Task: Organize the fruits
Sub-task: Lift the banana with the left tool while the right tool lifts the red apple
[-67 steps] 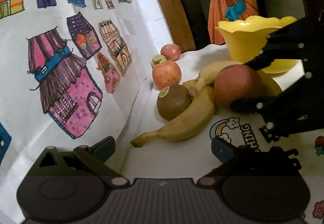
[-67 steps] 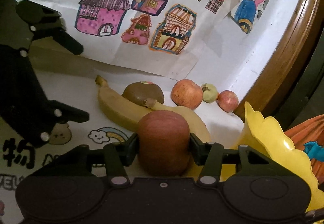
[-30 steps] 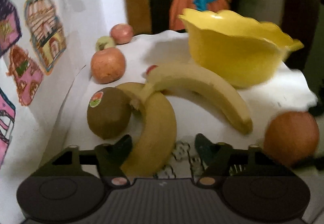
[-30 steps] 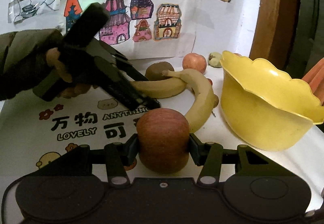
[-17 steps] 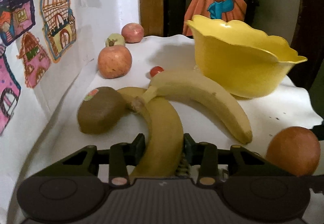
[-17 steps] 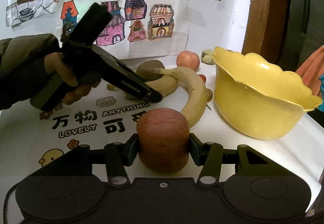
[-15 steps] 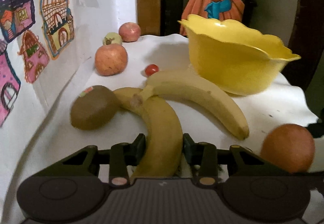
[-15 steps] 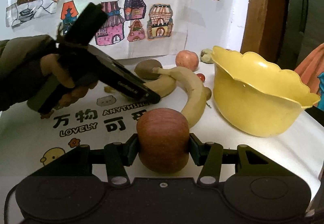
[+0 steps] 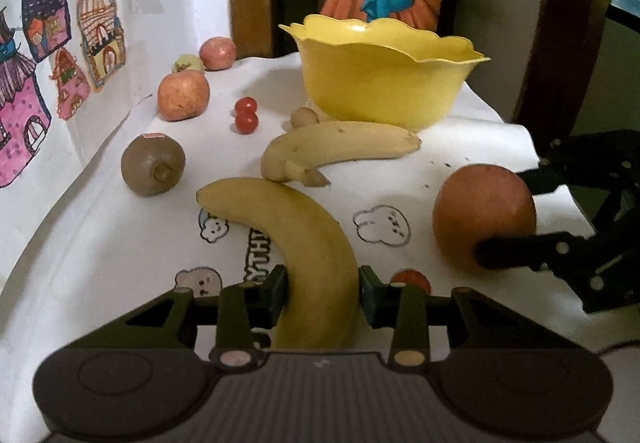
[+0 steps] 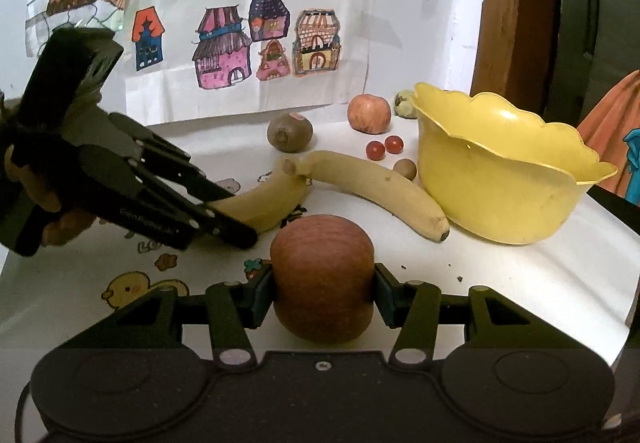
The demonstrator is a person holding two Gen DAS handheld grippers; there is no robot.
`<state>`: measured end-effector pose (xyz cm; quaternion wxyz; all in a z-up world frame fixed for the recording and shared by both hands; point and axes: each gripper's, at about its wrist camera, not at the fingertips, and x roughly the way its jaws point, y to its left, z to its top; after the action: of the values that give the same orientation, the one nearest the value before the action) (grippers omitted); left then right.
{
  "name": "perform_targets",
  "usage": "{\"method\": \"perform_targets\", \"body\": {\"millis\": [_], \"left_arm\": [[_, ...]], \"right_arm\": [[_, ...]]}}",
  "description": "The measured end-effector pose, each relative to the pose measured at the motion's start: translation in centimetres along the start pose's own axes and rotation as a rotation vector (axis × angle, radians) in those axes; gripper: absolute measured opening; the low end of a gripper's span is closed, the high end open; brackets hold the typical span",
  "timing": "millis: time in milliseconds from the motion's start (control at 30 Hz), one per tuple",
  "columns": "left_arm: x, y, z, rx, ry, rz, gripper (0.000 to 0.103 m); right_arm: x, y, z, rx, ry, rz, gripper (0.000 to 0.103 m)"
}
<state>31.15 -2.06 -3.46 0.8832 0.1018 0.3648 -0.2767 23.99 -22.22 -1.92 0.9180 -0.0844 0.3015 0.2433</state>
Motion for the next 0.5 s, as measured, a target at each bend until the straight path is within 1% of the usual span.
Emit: {"method": "perform_targets", "body": {"millis": [200, 333, 500], "left_arm": [[1.2, 0.3, 0.7, -0.019, -0.023, 0.024, 0.053], [1.4, 0.0, 0.8, 0.001, -0.02, 0.039, 0.053], [1.4, -0.1, 0.7, 0.005, -0.018, 0.043, 0.05]], "right_arm": [[0.9, -0.3, 0.4, 0.006, -0.015, 0.012, 0.054], [1.7, -0.6, 0.6, 0.016, -0.019, 0.025, 0.055], [2.9, -0.9, 1.0, 0.028, -0.011, 0.038, 0.059]]}}
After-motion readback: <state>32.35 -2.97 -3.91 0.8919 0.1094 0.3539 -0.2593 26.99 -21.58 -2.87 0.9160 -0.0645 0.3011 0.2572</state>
